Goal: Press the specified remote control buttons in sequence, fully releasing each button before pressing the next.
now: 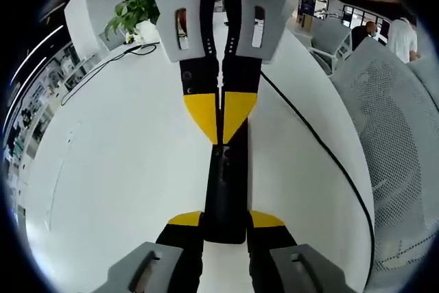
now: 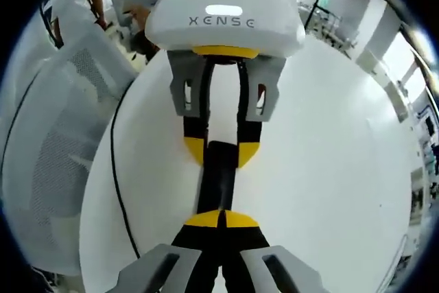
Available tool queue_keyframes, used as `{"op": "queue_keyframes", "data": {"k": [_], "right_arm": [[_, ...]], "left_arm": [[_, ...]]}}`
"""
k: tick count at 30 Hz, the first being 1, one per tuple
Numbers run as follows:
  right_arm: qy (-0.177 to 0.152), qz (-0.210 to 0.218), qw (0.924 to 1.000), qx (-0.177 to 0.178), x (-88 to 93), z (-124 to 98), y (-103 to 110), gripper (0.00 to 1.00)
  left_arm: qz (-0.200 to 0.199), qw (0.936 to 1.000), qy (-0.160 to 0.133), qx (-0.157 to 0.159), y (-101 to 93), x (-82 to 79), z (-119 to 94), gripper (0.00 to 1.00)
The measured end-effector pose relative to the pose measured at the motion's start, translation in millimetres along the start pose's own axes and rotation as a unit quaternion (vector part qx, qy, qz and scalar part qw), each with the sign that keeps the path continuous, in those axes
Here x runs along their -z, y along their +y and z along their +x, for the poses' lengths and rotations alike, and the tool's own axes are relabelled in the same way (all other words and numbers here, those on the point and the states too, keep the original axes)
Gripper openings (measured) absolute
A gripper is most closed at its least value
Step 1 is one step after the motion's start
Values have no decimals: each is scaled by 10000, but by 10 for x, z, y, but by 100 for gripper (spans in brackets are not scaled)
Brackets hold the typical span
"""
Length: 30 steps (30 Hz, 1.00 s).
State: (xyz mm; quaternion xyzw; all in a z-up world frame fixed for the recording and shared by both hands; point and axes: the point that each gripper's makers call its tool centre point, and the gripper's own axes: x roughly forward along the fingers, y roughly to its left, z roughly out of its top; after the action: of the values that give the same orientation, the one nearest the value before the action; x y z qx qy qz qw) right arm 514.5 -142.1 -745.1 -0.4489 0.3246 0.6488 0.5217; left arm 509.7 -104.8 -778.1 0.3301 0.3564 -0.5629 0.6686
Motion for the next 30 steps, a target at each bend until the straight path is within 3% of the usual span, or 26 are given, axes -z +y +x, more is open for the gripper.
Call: {"op": "queue_keyframes", "data": {"k": [19, 30], "right_arm": [[-22, -189, 9996, 199, -112, -189, 30, 0], [25, -98, 9999, 74, -16, -20, 139, 0]], "left_arm": [[10, 10000, 40, 4, -4, -5, 6, 23], [12, 10000, 30, -3, -4, -4, 7, 23]]}}
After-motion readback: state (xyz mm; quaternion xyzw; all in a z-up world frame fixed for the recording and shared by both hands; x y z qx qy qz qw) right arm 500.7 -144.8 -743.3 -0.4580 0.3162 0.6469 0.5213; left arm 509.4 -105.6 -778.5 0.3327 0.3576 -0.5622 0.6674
